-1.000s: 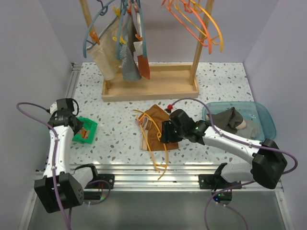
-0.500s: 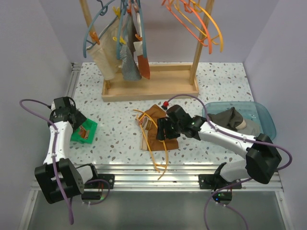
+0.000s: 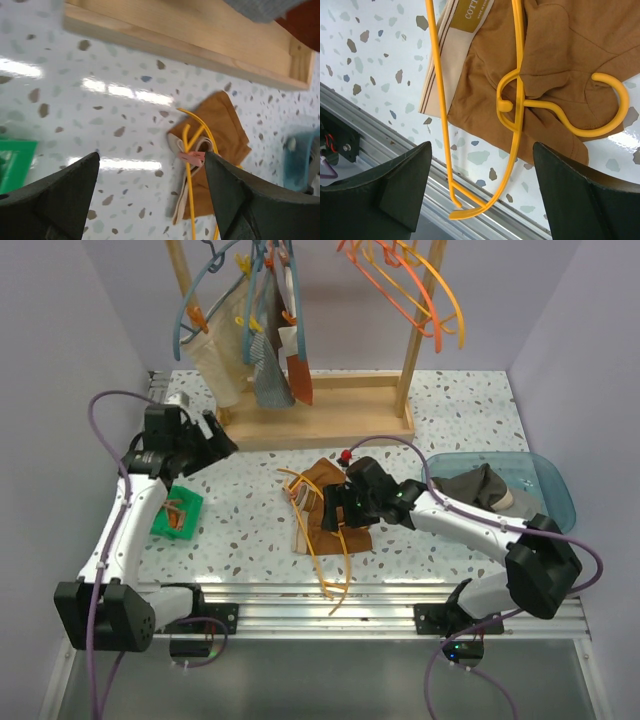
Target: Remove the underwear clipped to the hanger
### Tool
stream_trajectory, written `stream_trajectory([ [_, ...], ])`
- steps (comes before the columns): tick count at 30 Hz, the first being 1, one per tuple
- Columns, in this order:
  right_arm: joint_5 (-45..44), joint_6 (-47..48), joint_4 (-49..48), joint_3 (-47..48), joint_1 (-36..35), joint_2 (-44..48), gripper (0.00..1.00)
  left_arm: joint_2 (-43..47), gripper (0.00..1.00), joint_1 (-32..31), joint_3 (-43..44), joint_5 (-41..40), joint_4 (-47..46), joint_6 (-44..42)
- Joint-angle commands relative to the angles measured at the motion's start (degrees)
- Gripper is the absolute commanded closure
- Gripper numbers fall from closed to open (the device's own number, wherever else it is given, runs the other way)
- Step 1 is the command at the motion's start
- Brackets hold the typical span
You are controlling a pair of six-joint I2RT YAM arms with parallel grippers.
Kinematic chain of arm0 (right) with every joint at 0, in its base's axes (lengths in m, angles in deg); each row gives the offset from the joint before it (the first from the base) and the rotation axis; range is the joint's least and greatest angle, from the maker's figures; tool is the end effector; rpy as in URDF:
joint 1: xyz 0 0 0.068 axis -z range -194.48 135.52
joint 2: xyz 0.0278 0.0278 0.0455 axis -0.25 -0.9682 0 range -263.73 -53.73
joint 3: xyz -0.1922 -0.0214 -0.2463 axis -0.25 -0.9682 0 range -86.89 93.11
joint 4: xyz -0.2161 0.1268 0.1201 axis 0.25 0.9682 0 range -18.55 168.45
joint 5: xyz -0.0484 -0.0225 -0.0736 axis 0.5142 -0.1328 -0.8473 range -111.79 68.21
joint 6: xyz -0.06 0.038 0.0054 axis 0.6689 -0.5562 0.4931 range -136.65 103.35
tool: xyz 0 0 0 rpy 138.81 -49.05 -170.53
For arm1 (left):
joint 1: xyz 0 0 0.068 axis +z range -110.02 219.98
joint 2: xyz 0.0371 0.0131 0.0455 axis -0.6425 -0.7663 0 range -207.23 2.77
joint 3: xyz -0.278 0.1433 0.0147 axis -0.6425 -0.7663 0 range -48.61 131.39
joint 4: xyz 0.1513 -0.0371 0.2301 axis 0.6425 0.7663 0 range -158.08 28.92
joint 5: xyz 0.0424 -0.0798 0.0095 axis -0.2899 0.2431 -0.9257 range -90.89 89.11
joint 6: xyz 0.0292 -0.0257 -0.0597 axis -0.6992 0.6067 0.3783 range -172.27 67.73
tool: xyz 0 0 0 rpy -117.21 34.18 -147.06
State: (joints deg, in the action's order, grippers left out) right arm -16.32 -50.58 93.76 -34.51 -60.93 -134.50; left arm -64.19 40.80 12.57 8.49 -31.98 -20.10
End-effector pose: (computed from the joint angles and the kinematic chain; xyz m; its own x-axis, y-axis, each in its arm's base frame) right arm 0.2125 0.2316 0.2407 -0.8683 -0.1070 -0.4844 -0.3356 0.8458 0.4147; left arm 0.2657 -0.0058 0.3399 -0.6221 -0.5342 -0.5724 -0.2645 0.8314 -0.4886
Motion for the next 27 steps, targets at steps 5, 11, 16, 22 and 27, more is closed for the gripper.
stream_trajectory([
  [5,-2.31,-3.50,-1.39,-0.87,0.23,4.47,0.07,-9.67,0.12,-15.39,7.63,2.92,-1.46,0.53],
  [11,-3.71,-5.09,-0.51,-3.60,0.23,8.26,0.02,-18.02,0.14,-23.12,12.63,-1.39,-1.73,3.25],
  [16,-5.39,-5.79,0.90,-4.65,0.23,11.07,0.02,-27.86,0.14,-29.90,20.54,-7.01,2.74,4.75],
  [22,-6.79,-6.76,2.48,-5.88,0.14,13.88,0.02,-34.64,0.15,-31.49,23.63,-13.42,8.46,5.98],
  [27,-6.88,-7.64,2.74,-7.64,0.23,15.82,0.02,-35.17,0.15,-32.02,23.10,-19.04,10.57,7.74],
])
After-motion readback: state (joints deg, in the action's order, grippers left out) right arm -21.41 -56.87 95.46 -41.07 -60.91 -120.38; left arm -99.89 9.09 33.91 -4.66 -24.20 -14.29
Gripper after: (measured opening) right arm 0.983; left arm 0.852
